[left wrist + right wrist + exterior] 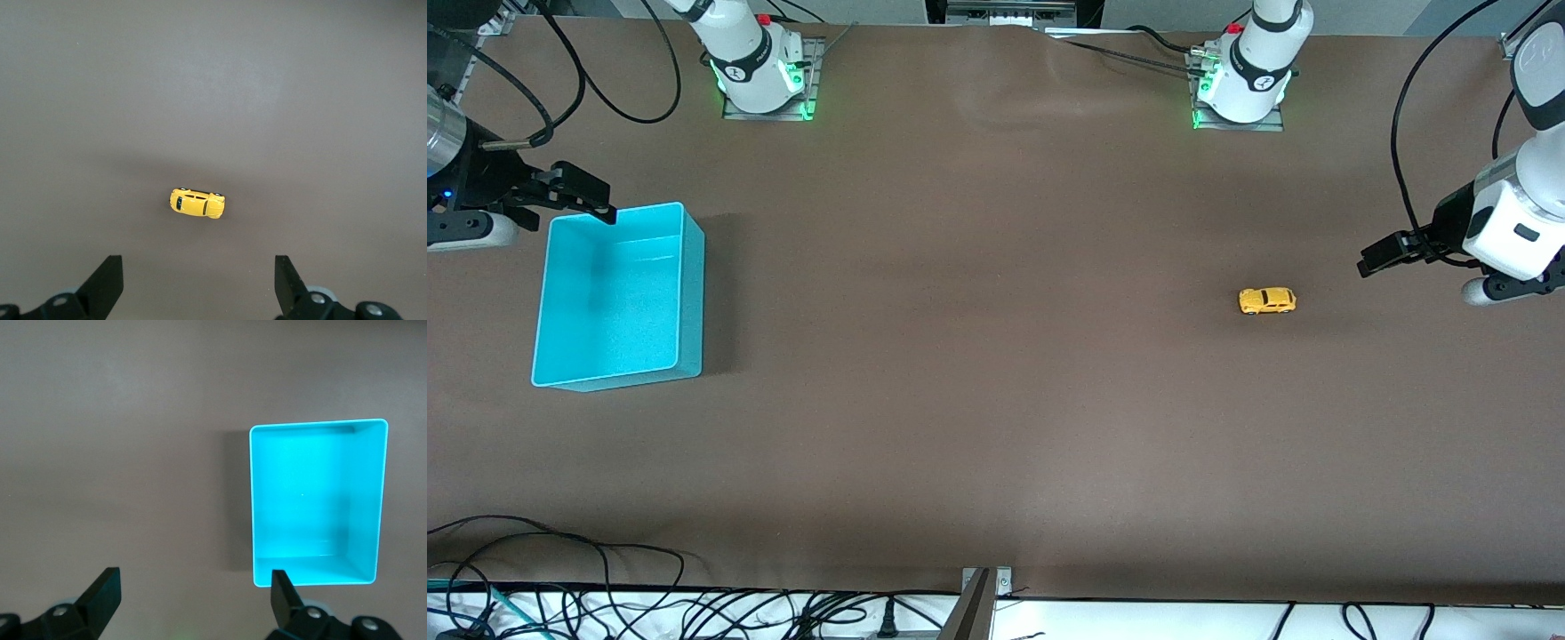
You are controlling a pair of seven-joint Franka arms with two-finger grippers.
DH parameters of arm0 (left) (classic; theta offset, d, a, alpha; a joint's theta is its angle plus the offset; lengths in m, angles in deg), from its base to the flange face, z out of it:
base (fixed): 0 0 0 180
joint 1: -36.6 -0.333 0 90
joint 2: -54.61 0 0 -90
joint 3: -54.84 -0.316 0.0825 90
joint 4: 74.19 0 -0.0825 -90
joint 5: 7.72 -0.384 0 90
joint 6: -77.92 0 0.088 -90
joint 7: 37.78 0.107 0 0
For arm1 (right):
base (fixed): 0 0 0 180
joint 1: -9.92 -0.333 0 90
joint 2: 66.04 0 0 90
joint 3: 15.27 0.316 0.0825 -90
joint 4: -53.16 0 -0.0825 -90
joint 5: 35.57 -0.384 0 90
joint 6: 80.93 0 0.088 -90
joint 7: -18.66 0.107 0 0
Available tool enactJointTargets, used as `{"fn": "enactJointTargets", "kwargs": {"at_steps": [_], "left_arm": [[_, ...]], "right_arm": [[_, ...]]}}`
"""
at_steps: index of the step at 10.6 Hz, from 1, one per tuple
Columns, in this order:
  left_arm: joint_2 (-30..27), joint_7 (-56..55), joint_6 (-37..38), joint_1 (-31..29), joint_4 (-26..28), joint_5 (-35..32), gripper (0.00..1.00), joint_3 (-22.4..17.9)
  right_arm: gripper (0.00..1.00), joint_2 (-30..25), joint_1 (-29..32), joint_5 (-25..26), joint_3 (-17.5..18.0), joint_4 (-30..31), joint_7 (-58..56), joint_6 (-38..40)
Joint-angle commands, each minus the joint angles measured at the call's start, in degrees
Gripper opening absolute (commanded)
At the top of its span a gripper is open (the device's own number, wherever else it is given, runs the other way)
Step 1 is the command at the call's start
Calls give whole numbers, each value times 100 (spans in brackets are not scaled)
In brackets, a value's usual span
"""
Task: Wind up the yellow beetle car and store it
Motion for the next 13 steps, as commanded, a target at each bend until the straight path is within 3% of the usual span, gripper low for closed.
{"fn": "enactJointTargets", "kwargs": {"at_steps": [1, 13], "left_arm": [[62, 154, 9, -22, -82, 121, 100, 7], [115, 41, 53, -5, -3, 121, 100, 16]], "right_arm": [[100, 19, 24, -60, -4, -14, 0, -52], [100, 63, 41, -78, -4, 4, -35, -53]]}}
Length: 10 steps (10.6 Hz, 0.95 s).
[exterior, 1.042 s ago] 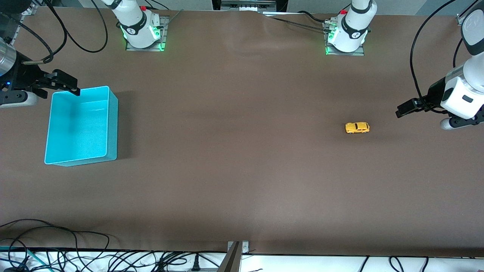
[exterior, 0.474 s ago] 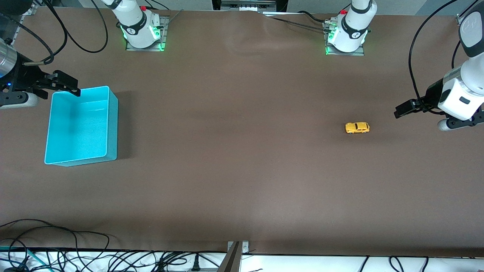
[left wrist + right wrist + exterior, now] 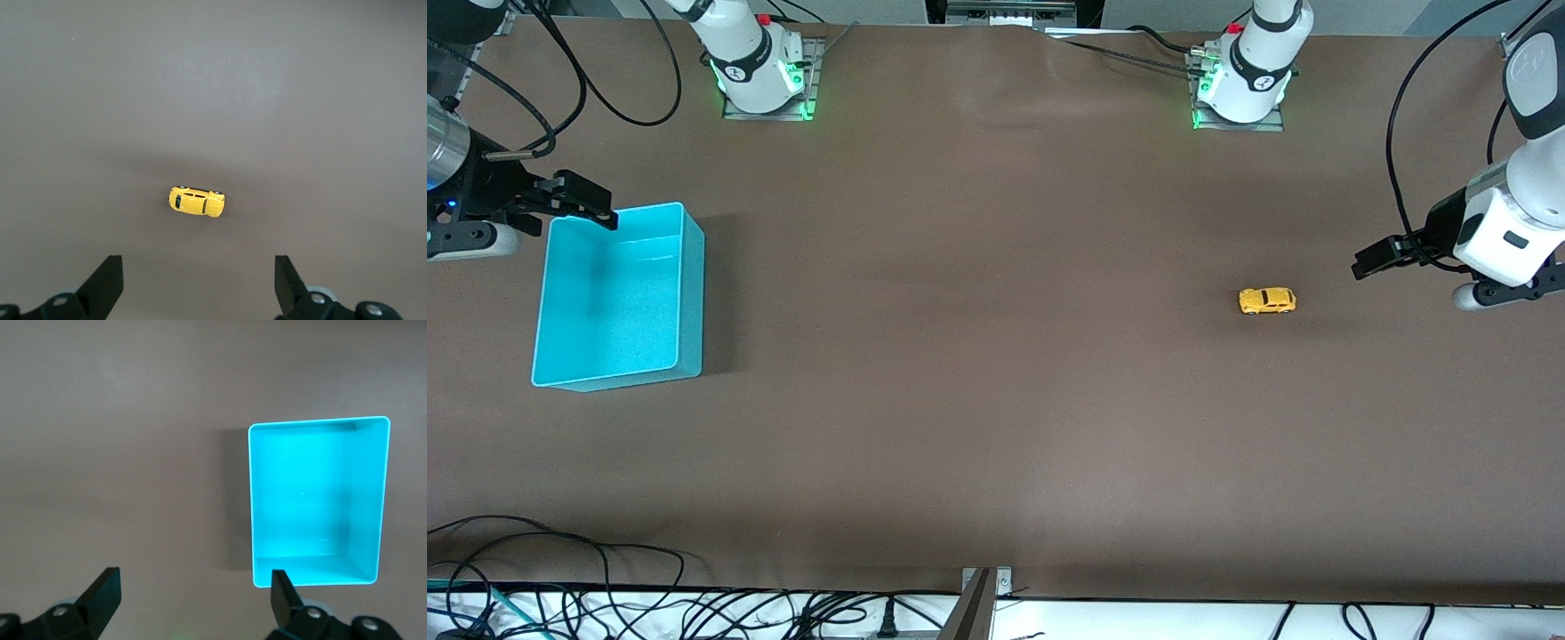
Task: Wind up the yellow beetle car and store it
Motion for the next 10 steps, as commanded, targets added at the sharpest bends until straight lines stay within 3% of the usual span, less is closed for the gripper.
{"fn": "enactJointTargets", "kwargs": {"at_steps": [1, 10], "left_arm": [[26, -19, 111, -37, 1, 138, 100, -5], [0, -169, 295, -2, 124, 130, 100, 4]], "right_arm": [[100, -22, 28, -78, -5, 3, -32, -38], [100, -13, 28, -78, -5, 11, -32, -38]]}}
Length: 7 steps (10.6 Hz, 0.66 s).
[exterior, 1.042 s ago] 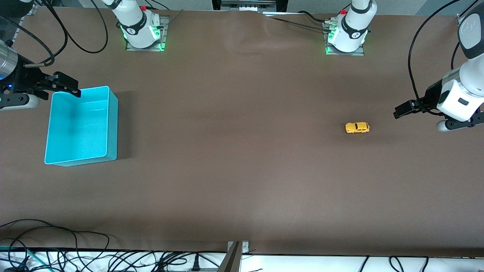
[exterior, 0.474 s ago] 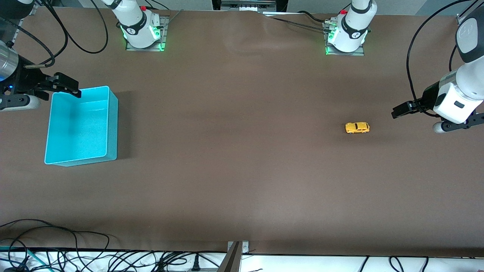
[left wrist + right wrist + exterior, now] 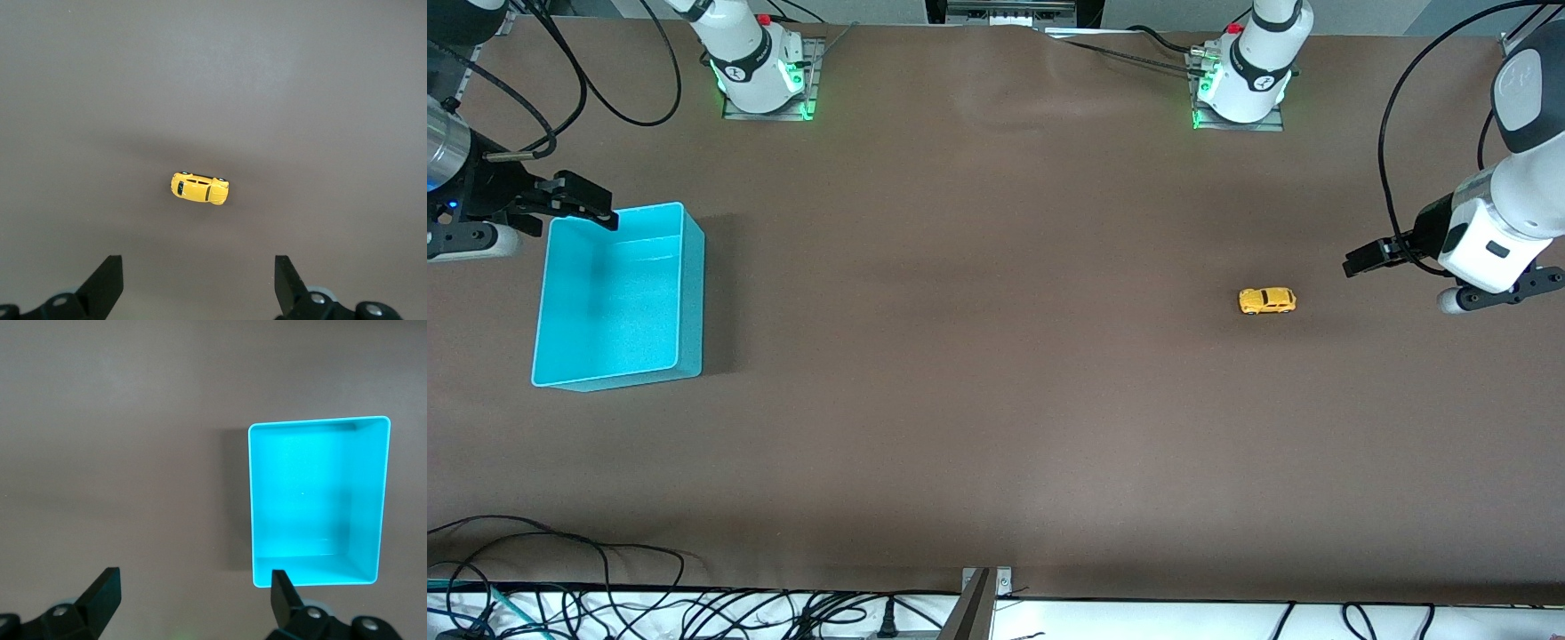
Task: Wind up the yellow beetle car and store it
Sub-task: 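Move the left gripper over the yellow toy car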
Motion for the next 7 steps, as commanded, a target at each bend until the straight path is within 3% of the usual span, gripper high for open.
{"fn": "enactJointTargets", "kwargs": {"at_steps": [1, 7], "left_arm": [[-70, -55, 135, -1, 26, 129, 100, 4], [-52, -186, 179, -1, 44, 112, 100, 57]], "right_arm": [[100, -15, 27, -78, -5, 10, -32, -38], [100, -15, 27, -78, -5, 10, -40, -38]]}}
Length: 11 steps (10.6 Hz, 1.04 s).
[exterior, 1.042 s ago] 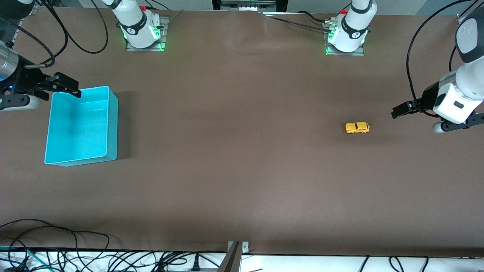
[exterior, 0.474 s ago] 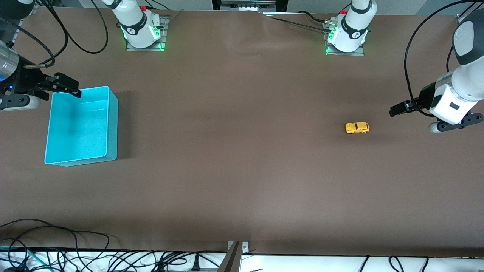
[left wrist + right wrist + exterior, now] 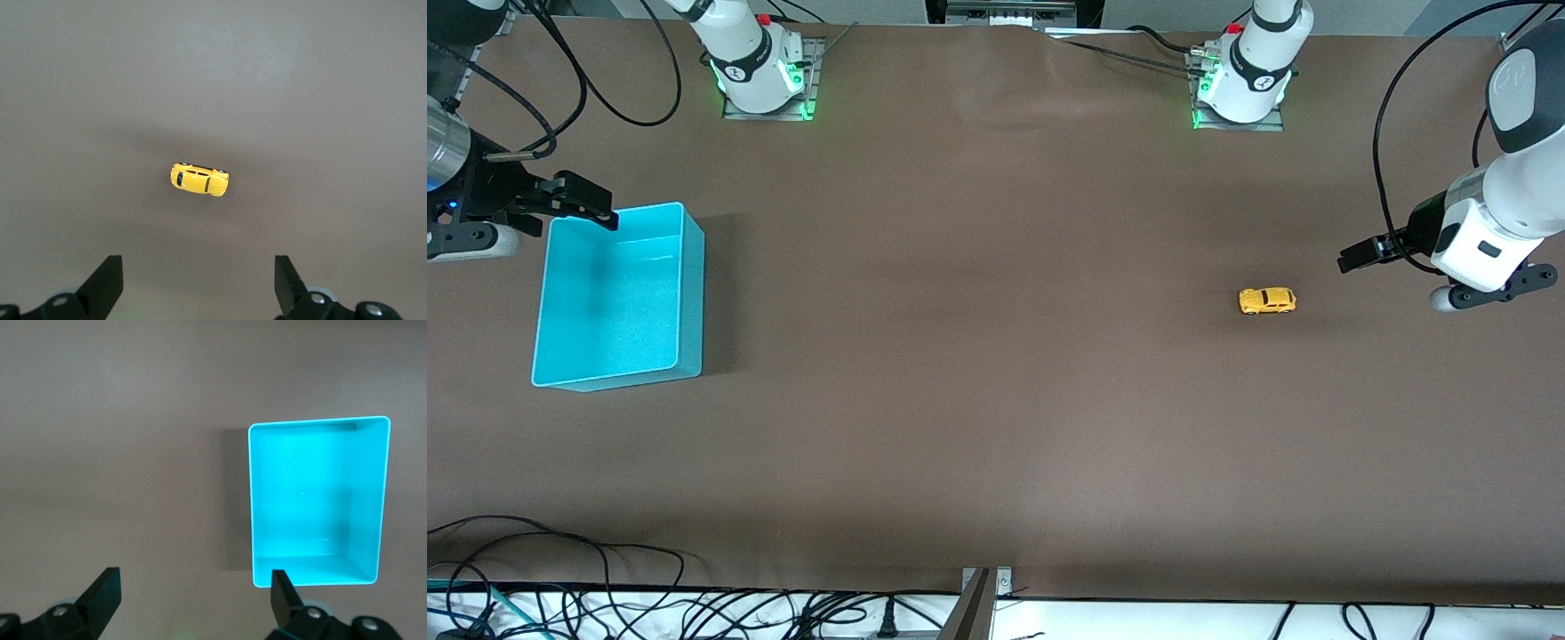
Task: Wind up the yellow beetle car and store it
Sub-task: 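Move the left gripper over the yellow toy car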
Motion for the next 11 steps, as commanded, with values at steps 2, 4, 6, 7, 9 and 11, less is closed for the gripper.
{"fn": "enactJointTargets", "kwargs": {"at_steps": [2, 4, 6, 7, 9, 11], "left_arm": [[-17, -739, 62, -55, 95, 182, 100, 19], [71, -2232, 36, -47, 314, 200, 100, 19], [10, -3427, 44, -29, 726, 191, 100, 27], [18, -4087, -130, -12, 963, 156, 100, 80], [1, -5466, -1085, -221, 1446, 444, 100, 89], [10, -6260, -2060, -231, 2017, 481, 100, 98]], "right_arm": [[100, -15, 26, -78, -5, 10, -39, -38], [100, -15, 35, -78, -13, 10, -39, -38], [100, -15, 35, -78, -5, 10, -39, -38], [100, -15, 35, -78, -5, 10, -39, -38], [100, -15, 35, -78, -5, 10, -39, -46], [100, -7, 35, -78, -5, 10, -39, -46]]}}
